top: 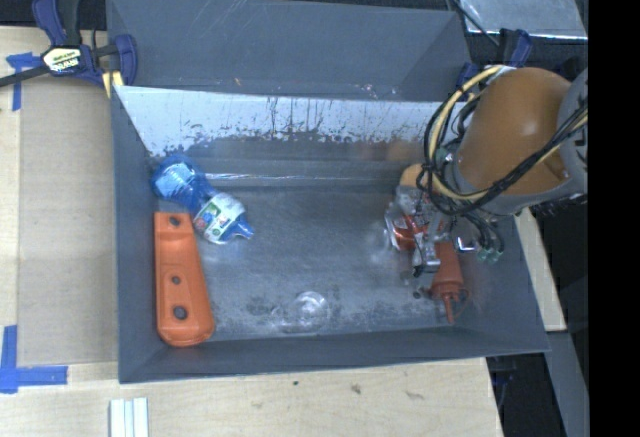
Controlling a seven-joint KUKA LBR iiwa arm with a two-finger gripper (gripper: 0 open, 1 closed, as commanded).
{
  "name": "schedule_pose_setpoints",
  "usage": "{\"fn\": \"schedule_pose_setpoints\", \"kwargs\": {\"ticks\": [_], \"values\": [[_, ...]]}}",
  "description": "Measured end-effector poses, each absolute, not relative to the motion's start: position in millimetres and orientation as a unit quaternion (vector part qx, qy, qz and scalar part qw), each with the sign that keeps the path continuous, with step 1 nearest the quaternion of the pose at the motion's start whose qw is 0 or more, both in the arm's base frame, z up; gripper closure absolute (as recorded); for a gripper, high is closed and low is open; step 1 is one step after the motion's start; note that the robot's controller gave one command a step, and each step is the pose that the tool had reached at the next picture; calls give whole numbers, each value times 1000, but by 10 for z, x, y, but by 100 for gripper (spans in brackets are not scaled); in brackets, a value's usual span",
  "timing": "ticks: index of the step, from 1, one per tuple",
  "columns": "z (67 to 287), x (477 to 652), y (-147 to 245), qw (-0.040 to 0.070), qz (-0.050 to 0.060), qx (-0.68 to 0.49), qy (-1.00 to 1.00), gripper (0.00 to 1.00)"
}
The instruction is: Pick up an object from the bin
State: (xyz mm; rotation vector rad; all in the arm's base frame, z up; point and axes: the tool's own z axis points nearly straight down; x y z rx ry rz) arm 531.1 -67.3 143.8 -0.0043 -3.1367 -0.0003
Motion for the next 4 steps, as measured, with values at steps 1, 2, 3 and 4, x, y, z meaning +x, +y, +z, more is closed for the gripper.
{"fn": "schedule_pose_setpoints", "kwargs": {"ticks": [1, 2, 3, 4], "values": [[1483, 5330, -671, -2, 0, 0, -1000, 0], [1190, 5641, -1473, -1, -1, -51, -999, 0], [792, 5998, -1039, 2, -3, 9, -1000, 0], [856, 6059, -970, 0, -2, -8, -1000, 0]]}}
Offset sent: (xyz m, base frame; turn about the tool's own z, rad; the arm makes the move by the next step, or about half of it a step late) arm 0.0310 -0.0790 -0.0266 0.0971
